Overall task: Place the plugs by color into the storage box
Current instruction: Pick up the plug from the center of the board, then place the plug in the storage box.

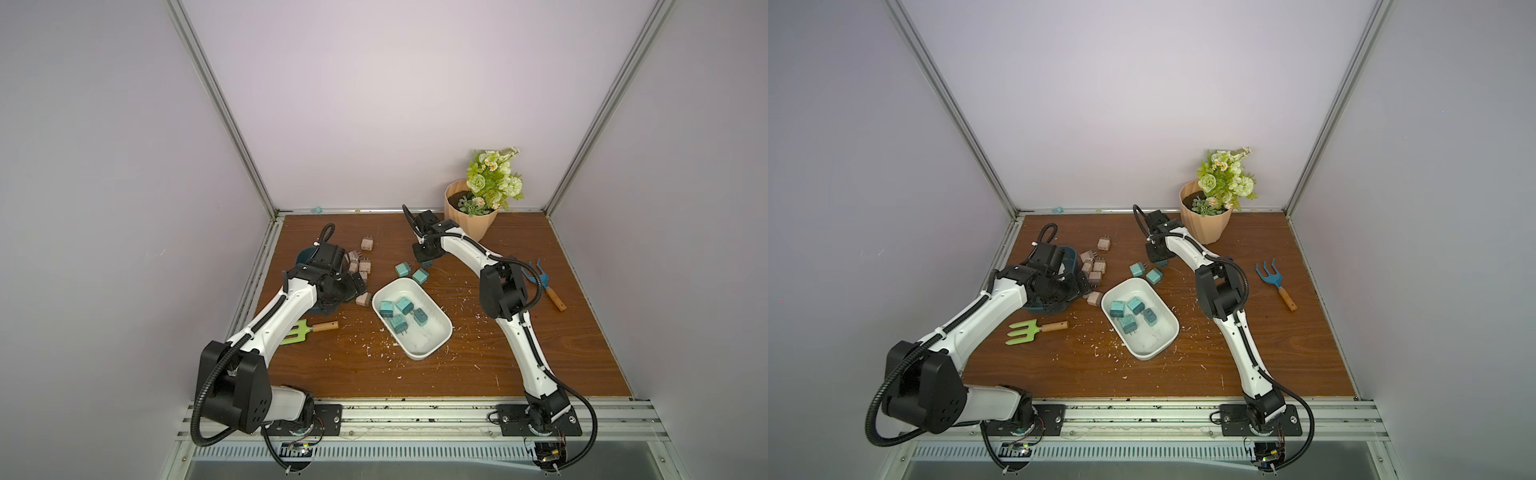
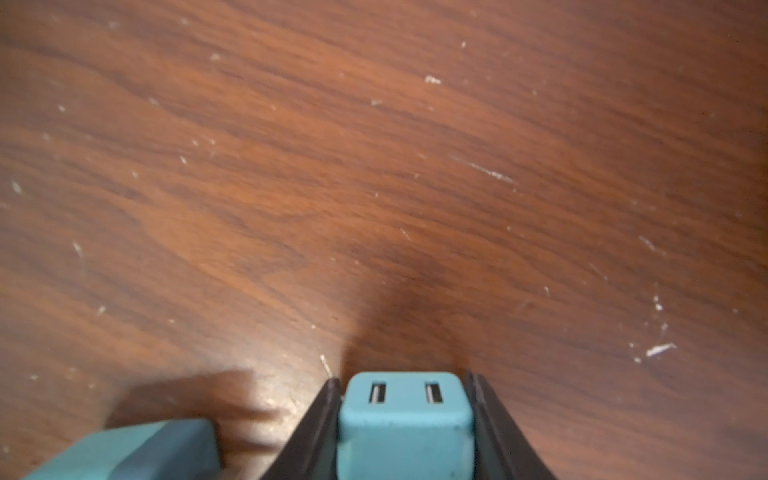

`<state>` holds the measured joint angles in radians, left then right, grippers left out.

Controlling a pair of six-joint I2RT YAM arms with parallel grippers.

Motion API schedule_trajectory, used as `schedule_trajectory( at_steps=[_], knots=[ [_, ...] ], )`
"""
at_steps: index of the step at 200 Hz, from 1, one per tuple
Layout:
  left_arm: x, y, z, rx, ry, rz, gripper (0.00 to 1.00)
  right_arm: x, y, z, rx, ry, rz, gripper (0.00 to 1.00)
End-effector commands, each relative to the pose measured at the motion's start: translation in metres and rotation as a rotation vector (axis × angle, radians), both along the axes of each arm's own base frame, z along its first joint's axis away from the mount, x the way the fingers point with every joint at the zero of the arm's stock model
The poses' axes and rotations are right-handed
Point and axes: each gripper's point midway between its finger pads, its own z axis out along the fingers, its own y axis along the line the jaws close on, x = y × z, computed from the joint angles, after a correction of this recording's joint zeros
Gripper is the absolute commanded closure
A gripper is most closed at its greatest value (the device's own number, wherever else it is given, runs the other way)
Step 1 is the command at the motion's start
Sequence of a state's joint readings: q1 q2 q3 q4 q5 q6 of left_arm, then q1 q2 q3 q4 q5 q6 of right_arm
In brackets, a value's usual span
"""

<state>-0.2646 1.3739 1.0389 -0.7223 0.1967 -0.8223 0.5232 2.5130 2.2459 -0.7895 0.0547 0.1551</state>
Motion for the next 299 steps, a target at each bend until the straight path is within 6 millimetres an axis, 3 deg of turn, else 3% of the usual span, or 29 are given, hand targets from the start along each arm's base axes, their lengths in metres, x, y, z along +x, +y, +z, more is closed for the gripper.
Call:
schedule_trajectory(
  at_steps=[1, 34, 61, 87, 123, 176, 207, 240, 299],
  knots=[
    [0.004, 0.001, 0.005, 0.014, 0.006, 0.015, 0.00, -0.004, -0.001, 0.019, 0.029, -0.014, 0.009, 0.61],
    [0.008, 0.002, 0.007, 0.030, -0.002, 0.013, 0.00, -0.002, -0.005, 0.059, 0.064, -0.060, 0.005, 0.63],
    [0.013, 0.006, 0.010, 0.038, -0.013, 0.034, 0.00, -0.019, -0.011, 0.099, 0.093, -0.078, 0.013, 0.63],
    [0.018, 0.006, 0.012, 0.043, -0.021, 0.031, 0.00, -0.052, -0.020, 0.129, 0.138, -0.076, 0.012, 0.63],
    [0.021, 0.006, 0.010, 0.053, -0.020, 0.023, 0.00, -0.122, -0.029, 0.142, 0.198, -0.027, 0.047, 0.63],
    [0.024, 0.005, 0.010, 0.056, -0.023, 0.009, 0.00, -0.222, -0.010, 0.136, 0.227, 0.066, 0.121, 0.63],
    [0.025, 0.002, 0.012, 0.045, -0.025, -0.005, 0.00, -0.265, 0.002, 0.102, 0.196, 0.134, 0.171, 0.63],
    [0.025, 0.000, 0.013, 0.038, -0.026, -0.015, 0.00, -0.283, 0.009, 0.077, 0.173, 0.157, 0.202, 0.63],
    [0.020, -0.002, 0.011, 0.019, -0.014, -0.020, 0.00, -0.288, 0.028, 0.028, 0.100, 0.204, 0.280, 0.63]
  ],
)
